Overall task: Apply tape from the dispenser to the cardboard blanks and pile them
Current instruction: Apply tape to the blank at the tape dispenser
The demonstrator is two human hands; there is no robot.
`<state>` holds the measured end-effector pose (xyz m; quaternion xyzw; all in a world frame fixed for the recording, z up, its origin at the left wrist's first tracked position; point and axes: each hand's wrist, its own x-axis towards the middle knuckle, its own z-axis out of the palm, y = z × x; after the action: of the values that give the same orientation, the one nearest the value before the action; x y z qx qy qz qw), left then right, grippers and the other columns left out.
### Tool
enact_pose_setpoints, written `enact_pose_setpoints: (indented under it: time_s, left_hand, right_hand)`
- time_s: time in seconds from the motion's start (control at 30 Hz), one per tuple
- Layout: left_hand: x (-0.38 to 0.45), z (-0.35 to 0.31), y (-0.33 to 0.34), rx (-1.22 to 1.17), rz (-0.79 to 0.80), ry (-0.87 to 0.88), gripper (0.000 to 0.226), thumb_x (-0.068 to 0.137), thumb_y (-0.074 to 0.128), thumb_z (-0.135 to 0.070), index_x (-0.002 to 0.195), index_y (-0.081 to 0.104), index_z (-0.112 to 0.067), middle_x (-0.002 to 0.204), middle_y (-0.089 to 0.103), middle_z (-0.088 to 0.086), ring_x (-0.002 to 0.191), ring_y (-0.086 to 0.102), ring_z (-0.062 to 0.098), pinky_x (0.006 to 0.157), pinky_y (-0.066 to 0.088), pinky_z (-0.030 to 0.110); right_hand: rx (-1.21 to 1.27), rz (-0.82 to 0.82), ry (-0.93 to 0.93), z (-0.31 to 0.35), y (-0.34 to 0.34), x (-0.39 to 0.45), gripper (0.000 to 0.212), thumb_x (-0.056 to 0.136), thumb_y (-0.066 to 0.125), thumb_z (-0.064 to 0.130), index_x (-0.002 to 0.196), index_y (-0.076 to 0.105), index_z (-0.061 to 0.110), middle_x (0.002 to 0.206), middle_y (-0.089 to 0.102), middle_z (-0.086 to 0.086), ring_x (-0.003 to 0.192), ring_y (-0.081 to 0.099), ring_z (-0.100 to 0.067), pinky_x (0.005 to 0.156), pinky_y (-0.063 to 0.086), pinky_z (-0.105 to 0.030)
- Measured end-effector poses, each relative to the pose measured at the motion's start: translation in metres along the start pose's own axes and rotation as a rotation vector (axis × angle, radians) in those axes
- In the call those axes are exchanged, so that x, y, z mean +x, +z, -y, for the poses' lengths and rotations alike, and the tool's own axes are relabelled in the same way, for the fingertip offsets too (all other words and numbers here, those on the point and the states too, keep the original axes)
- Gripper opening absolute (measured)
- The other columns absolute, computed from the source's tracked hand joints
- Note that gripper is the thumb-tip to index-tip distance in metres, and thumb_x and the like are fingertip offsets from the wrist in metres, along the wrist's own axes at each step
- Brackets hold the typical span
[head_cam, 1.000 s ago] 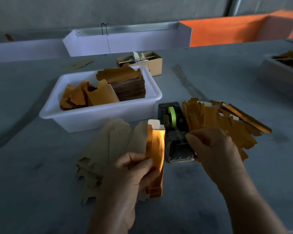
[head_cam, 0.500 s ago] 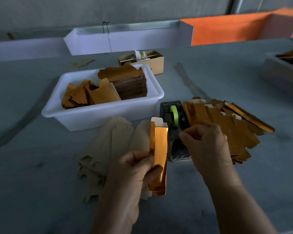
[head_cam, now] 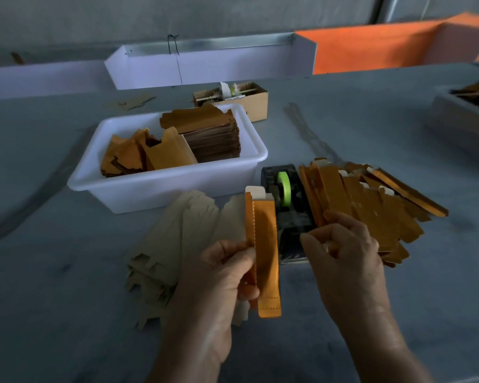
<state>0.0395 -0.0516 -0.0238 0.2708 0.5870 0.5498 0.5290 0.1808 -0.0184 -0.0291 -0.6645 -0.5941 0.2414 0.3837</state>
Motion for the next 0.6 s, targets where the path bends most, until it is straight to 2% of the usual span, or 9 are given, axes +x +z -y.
enact_pose_setpoints:
  time_s: [0.1, 0.27, 0.43, 0.6]
  left_hand:
    - [0.002, -0.005, 0.005, 0.032, 0.047, 0.049, 0.021, 0.085, 0.065, -0.011, 0.066, 0.064, -0.02, 0.057, 0.059, 0.001, 0.043, 0.049, 0.008, 0.04, 0.04, 0.02]
    - [0.006, -0.014, 0.024, 0.097, 0.145, 0.158, 0.014, 0.09, 0.06, -0.01, 0.076, 0.059, -0.015, 0.053, 0.056, -0.003, 0.039, 0.043, 0.005, 0.037, 0.034, 0.015]
    - [0.012, -0.01, 0.036, 0.172, 0.152, 0.138, 0.004, 0.091, 0.061, -0.015, 0.087, 0.06, -0.015, 0.059, 0.058, -0.006, 0.038, 0.046, 0.0, 0.038, 0.036, 0.015]
    - [0.018, -0.009, 0.035, 0.194, 0.143, 0.119, 0.007, 0.091, 0.061, -0.017, 0.084, 0.061, -0.015, 0.056, 0.056, -0.006, 0.036, 0.044, 0.0, 0.037, 0.035, 0.014]
  right_hand:
    - [0.0, -0.027, -0.008, -0.002, 0.003, -0.002, 0.02, 0.085, 0.065, 0.023, 0.068, 0.055, 0.027, 0.131, 0.047, 0.006, 0.123, 0.034, -0.018, 0.082, 0.027, -0.024]
    - [0.004, -0.084, -0.042, -0.007, 0.009, -0.003, 0.017, 0.083, 0.068, 0.021, 0.07, 0.057, 0.025, 0.124, 0.051, 0.006, 0.119, 0.038, -0.018, 0.082, 0.029, -0.025]
    - [0.009, -0.151, -0.049, -0.011, 0.018, -0.004, 0.005, 0.083, 0.068, 0.017, 0.081, 0.068, 0.012, 0.125, 0.055, 0.001, 0.12, 0.041, -0.021, 0.088, 0.035, -0.031]
    - [-0.045, -0.186, -0.116, -0.008, 0.017, -0.002, 0.015, 0.082, 0.069, 0.008, 0.069, 0.062, 0.009, 0.111, 0.057, 0.001, 0.099, 0.042, -0.013, 0.071, 0.03, -0.021]
